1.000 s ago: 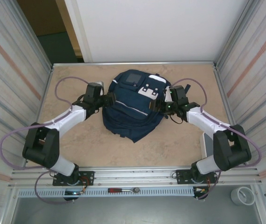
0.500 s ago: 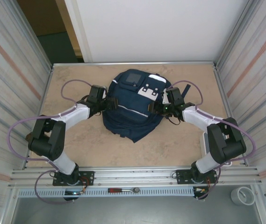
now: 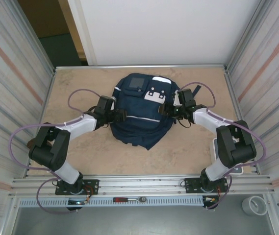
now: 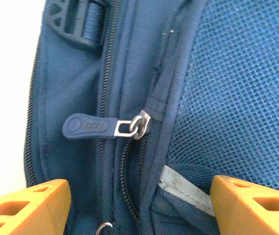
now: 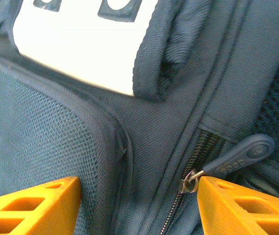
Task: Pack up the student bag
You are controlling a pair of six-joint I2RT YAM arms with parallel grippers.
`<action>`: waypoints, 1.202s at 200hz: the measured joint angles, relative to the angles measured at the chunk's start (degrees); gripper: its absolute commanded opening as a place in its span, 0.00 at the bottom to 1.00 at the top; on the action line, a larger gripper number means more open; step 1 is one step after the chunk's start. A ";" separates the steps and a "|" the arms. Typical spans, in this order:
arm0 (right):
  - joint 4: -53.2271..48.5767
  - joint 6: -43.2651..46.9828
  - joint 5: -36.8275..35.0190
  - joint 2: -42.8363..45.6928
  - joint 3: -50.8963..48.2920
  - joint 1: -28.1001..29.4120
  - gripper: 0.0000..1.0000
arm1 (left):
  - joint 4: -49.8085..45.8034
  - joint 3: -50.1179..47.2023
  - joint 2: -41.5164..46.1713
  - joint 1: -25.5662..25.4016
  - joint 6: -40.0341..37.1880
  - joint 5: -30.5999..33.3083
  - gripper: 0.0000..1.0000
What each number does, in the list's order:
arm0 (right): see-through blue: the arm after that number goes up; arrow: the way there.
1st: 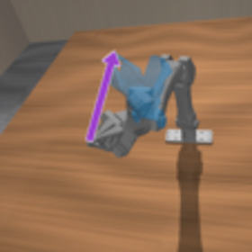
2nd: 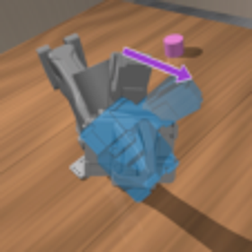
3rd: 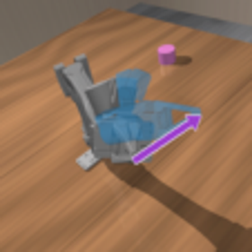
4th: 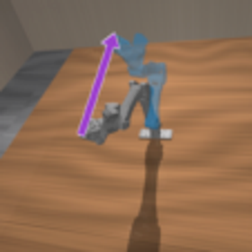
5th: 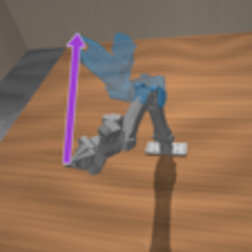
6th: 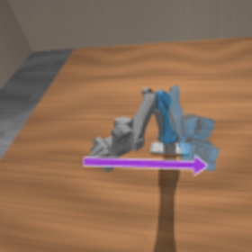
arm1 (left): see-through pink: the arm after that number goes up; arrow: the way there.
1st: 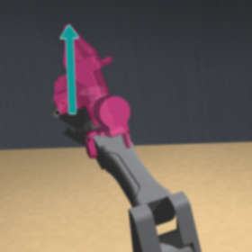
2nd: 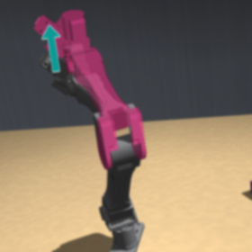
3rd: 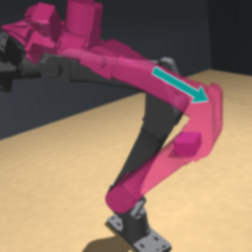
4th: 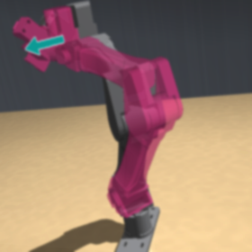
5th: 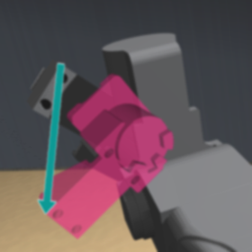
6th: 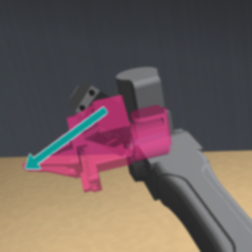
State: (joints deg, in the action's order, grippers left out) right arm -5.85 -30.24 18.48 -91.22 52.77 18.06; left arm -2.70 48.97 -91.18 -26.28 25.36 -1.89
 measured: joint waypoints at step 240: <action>-8.48 4.81 7.91 -15.23 29.20 -6.29 0.64 | 1.57 3.72 2.12 -35.45 -8.79 11.78 0.78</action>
State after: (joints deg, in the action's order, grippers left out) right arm -14.33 -25.43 26.39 -106.45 81.97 11.77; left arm -1.13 52.69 -89.06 -61.73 16.58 9.89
